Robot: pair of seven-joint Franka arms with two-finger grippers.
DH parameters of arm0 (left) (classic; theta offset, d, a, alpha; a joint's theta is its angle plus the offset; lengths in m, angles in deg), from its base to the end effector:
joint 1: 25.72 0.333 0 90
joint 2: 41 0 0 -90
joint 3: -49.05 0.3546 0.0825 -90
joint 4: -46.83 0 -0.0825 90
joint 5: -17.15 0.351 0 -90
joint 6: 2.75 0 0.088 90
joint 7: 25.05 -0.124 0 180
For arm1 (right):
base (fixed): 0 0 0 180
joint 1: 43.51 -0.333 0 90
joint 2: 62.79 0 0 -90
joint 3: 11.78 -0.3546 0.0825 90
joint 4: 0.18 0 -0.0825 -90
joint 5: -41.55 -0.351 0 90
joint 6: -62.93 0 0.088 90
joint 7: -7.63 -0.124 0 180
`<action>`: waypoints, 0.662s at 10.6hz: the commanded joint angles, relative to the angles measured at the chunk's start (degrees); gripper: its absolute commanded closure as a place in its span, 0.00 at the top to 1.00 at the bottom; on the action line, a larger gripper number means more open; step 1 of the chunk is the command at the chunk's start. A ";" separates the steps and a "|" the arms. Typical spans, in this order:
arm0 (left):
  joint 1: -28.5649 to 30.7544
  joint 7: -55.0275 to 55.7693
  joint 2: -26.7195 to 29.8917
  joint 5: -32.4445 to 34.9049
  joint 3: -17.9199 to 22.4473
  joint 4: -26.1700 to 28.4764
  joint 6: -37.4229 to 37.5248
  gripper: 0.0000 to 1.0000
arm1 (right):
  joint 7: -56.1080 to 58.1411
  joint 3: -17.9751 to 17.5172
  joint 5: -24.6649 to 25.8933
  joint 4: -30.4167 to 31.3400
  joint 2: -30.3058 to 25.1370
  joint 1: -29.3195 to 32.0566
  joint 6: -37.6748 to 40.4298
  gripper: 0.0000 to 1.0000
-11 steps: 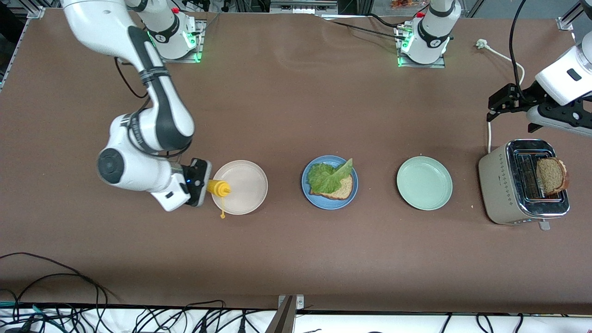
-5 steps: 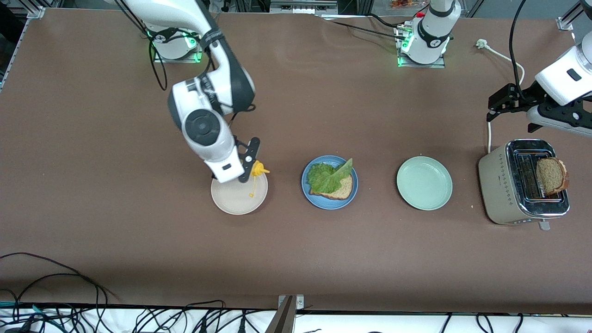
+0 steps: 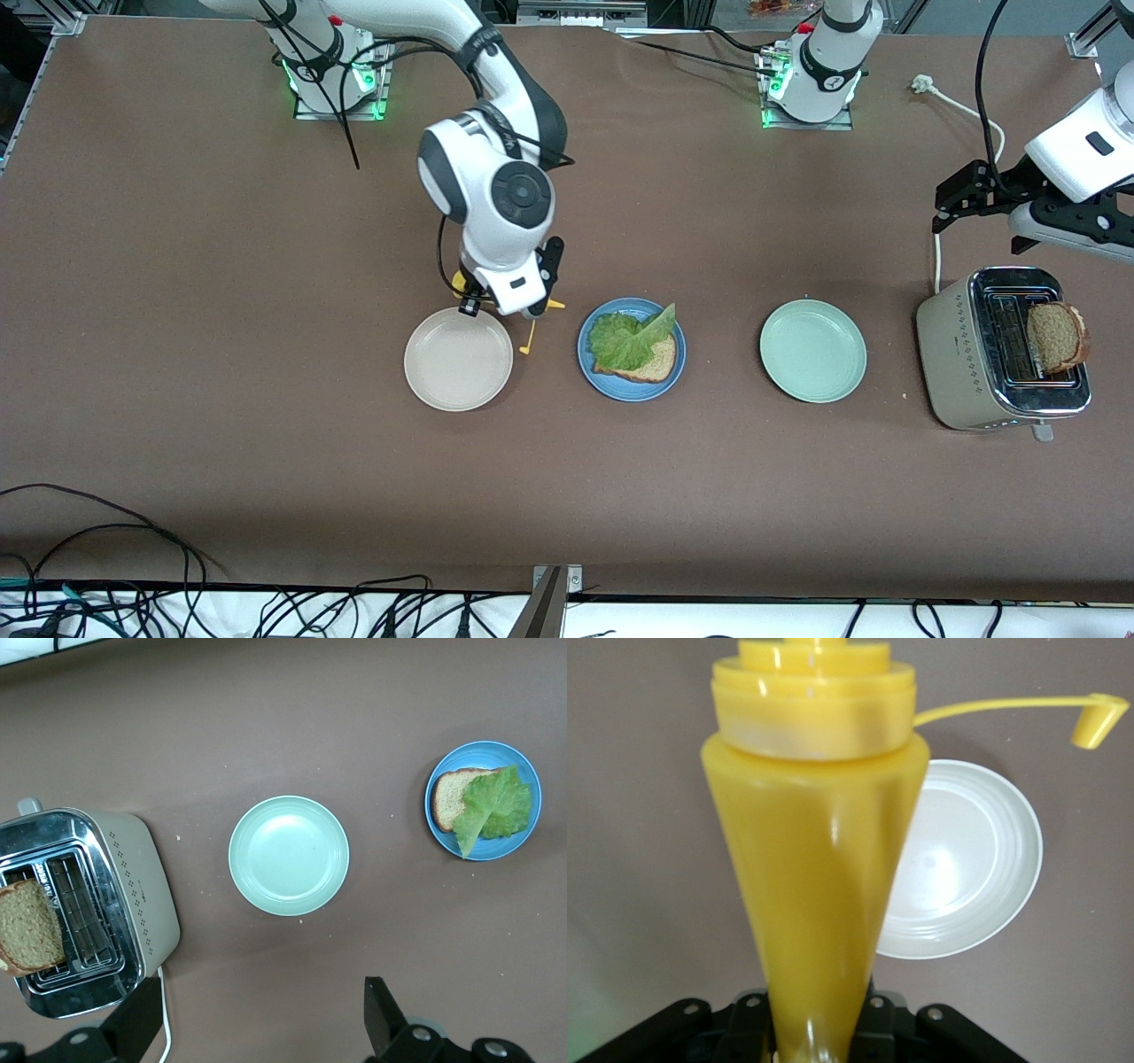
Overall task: Make sandwich in blue plate with both arms
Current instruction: 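Lift the mustard bottle with the right gripper toward the blue plate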
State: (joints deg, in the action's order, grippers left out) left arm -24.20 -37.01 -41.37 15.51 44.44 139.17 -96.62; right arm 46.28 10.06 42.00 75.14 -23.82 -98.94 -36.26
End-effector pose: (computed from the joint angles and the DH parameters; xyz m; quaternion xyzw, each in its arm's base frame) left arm 0.5288 -0.0318 0.6307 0.9913 -0.1301 0.0112 0.0137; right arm 0.5402 0.4339 0.3692 0.7806 0.6027 -0.1134 0.1203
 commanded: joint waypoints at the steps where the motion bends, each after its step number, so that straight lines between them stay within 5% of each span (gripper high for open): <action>1: 0.16 -0.70 -0.51 -0.21 0.04 -1.64 1.23 1.00 | -4.71 1.89 5.17 -13.15 11.54 -3.18 5.58 0.00; 7: 0.16 -0.70 -0.51 -0.30 0.04 -1.64 1.14 1.00 | -8.32 2.24 14.32 -20.36 20.43 -9.61 11.12 0.00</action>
State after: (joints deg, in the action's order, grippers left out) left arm -24.19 -37.00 -41.37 15.51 44.45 139.17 -96.61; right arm 38.03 10.83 54.31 62.45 -8.81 -108.01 -29.10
